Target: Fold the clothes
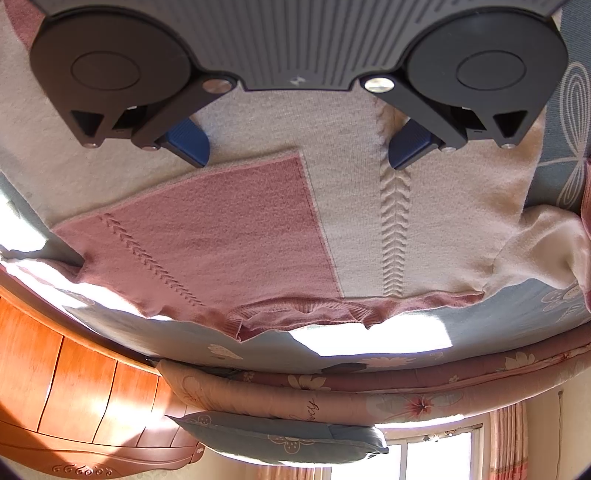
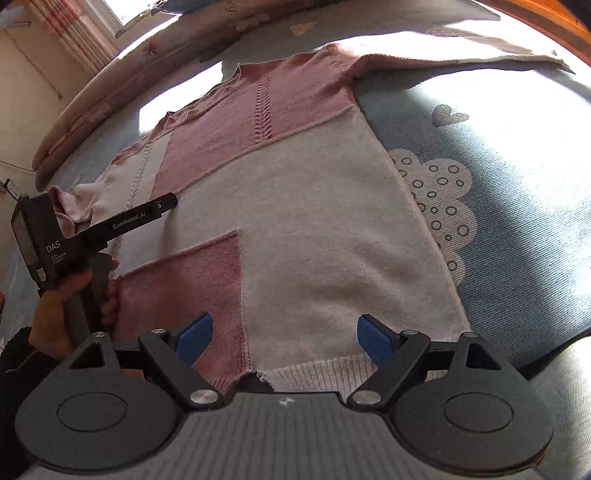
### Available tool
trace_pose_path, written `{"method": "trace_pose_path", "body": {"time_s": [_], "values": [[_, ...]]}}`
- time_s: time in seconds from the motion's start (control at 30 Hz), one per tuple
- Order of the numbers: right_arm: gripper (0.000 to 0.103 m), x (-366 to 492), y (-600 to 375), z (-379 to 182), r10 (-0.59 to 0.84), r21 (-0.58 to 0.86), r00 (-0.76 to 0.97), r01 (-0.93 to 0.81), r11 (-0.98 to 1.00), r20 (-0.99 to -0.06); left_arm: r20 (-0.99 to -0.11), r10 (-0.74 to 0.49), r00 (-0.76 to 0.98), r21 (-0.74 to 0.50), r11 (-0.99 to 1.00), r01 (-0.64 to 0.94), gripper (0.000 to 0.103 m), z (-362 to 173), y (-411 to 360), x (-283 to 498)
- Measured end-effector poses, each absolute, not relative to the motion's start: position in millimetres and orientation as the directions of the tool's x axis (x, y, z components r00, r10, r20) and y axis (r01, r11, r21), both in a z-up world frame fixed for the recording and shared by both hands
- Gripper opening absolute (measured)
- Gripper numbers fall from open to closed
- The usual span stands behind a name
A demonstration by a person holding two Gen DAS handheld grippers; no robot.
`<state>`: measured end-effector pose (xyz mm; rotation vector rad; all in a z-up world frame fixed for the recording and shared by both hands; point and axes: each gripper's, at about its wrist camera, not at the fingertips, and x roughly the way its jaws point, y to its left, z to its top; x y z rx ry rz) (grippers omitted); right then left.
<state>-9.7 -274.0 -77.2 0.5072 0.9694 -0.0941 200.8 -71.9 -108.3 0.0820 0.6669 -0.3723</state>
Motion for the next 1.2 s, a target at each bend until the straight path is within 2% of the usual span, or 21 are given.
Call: {"method": "trace_pose_path", "body": {"time_s": [0.3, 0.47, 0.57, 0.67, 0.73, 1.0, 1.2], "values": [[0.09, -19.3, -281.4, -77.1, 0.138, 0.391, 0.575, 0.343, 0.854, -0.807, -0.619, -0.31, 0.722, -0.04, 0.93, 0.365, 0.102, -108.3, -72.5, 200.7], [0.09, 21.2, -265.2, -70.2, 0.065, 0.289, 0.629, 0.26, 0.921, -0.775, -0.619, -0.312, 0.721, -0.041, 0.929, 0.367, 0.102, -108.3, -72.5, 200.8], [0.09, 37.0, -254.0, -79.8, 0.033, 0.23, 0.617, 0.243, 0.942, -0.786, -0.618, -0.313, 0.721, -0.042, 0.929, 0.367, 0.102, -108.4, -72.5, 200.6], [0.1, 36.2, -241.3, -88.9, 0.009, 0.177, 0.615, 0.212, 0.961, -0.788, -0.618, -0.316, 0.72, -0.046, 0.929, 0.368, 0.102, -108.4, -71.8, 200.8], [0.103, 24.7, -240.0, -93.3, 0.012, 0.185, 0.617, 0.217, 0.958, -0.787, -0.619, -0.314, 0.72, -0.045, 0.929, 0.366, 0.102, -108.4, -72.2, 200.9], [0.103, -5.0, -251.8, -96.5, 0.036, 0.274, 0.667, 0.256, 0.927, -0.745, -0.618, -0.318, 0.719, -0.052, 0.929, 0.367, 0.102, -109.2, -70.9, 201.7], [0.103, -2.0, -243.6, -94.9, 0.004, 0.234, 0.662, 0.259, 0.937, -0.749, -0.619, -0.321, 0.717, -0.073, 0.932, 0.354, 0.102, -108.7, -69.4, 203.8]]}}
